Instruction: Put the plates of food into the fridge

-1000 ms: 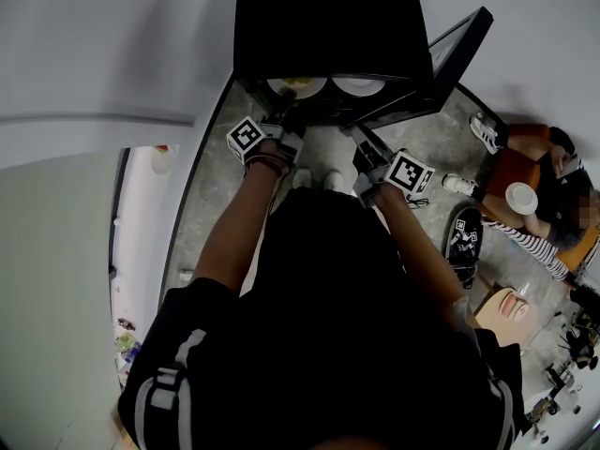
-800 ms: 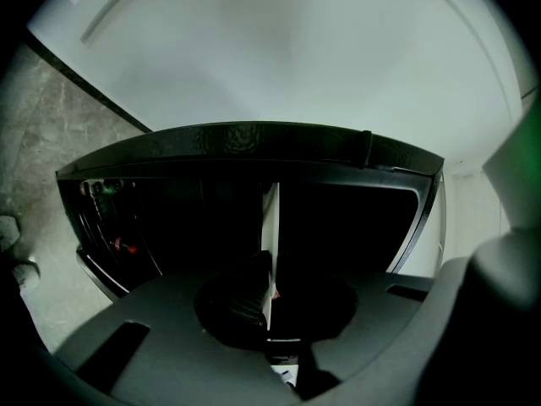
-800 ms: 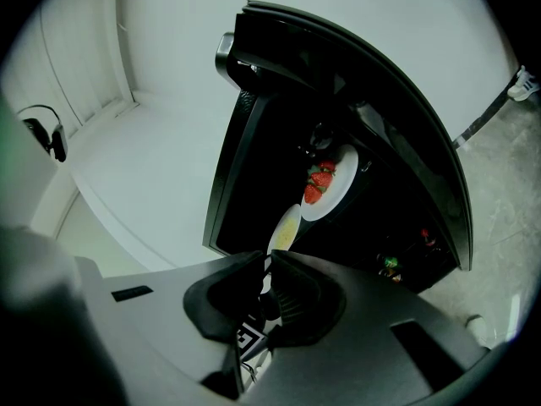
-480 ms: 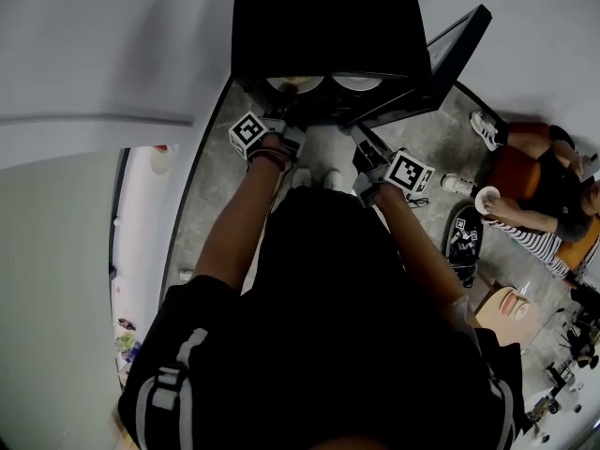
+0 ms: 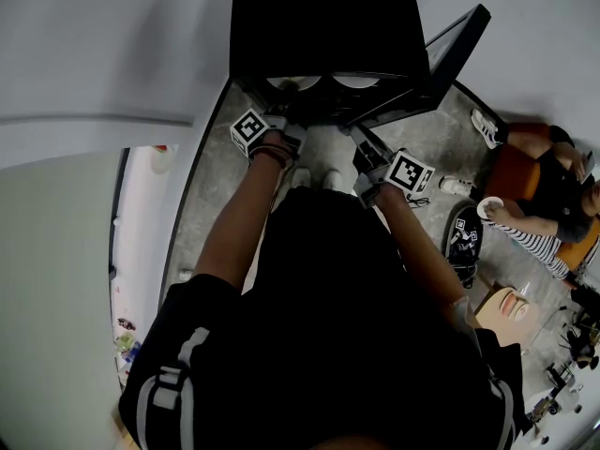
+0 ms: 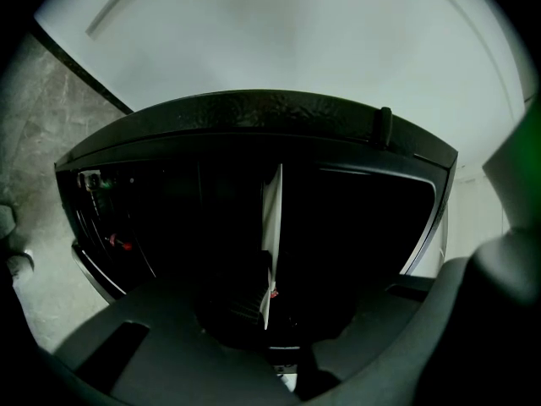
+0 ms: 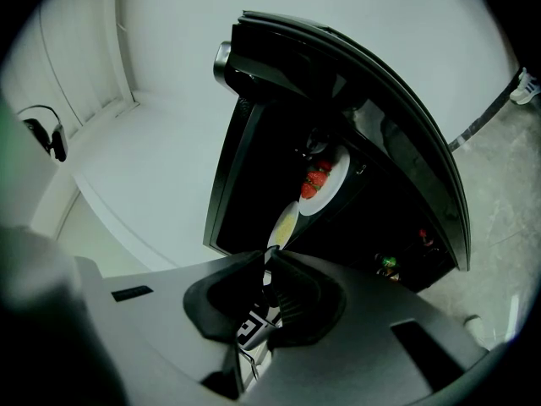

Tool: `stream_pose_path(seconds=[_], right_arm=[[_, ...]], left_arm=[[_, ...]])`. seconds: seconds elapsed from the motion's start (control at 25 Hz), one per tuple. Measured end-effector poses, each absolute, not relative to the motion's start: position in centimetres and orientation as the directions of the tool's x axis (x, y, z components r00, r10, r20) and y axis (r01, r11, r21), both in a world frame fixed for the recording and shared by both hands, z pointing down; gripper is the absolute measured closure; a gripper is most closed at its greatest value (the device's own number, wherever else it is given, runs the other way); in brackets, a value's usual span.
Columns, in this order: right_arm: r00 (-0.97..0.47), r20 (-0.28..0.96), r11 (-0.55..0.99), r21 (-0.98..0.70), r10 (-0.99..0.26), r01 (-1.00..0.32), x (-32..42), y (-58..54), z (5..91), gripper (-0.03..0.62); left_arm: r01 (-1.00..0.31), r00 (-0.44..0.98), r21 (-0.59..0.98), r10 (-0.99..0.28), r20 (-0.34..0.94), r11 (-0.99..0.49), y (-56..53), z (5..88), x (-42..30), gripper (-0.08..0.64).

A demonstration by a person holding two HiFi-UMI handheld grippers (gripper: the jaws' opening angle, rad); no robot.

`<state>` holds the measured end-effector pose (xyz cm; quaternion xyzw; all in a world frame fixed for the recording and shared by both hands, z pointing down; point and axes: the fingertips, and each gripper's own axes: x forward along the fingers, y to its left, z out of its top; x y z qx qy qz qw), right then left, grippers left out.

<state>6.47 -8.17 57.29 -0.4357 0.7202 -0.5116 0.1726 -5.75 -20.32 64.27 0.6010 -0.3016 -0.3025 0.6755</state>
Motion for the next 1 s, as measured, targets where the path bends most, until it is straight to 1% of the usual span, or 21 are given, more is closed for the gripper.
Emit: stream_pose_path(seconds=[0.2, 0.36, 0.52, 0.68, 0.88, 1.0], right_arm=[[-0.569, 0.197, 0.102, -0.887, -0.799, -0.449, 6.3, -8.1, 57.2, 0.551], [-0.582, 0.195, 0.109, -0.889, -0.789, -0.445, 6.0, -8.1, 57.4, 0.551], [-0.598, 0.188, 0.12, -0.892, -0.779, -0.436, 5.7, -8.2, 57.4, 0.551], [-0.606, 0.183, 0.127, -0.893, -0.774, -0.432, 5.5, -8.3, 57.2, 0.551], [-0.613, 0.181, 0.132, -0.893, -0.769, -0.429, 5.3, -8.1, 57.3, 0.551], [-0.615, 0.181, 0.129, -0.896, -0.768, -0.425, 5.5, -8.2, 57.5, 0.551]], left_arm=[[0.073, 0.632, 0.994, -0.775, 0.014, 0.078, -19.9, 64.0, -5.8, 0.522], [0.067, 0.632, 0.996, -0.775, 0.006, 0.063, -19.6, 64.0, -5.9, 0.518], [0.063, 0.635, 0.997, -0.772, -0.001, 0.051, -19.3, 63.8, -5.7, 0.477], [0.074, 0.64, 0.996, -0.768, -0.004, 0.057, -18.8, 63.4, -5.7, 0.466], [0.054, 0.644, 0.996, -0.765, 0.019, 0.07, -17.8, 63.8, -6.1, 0.466], [0.019, 0.654, 0.999, -0.756, 0.018, 0.041, -17.6, 63.3, -5.9, 0.466]])
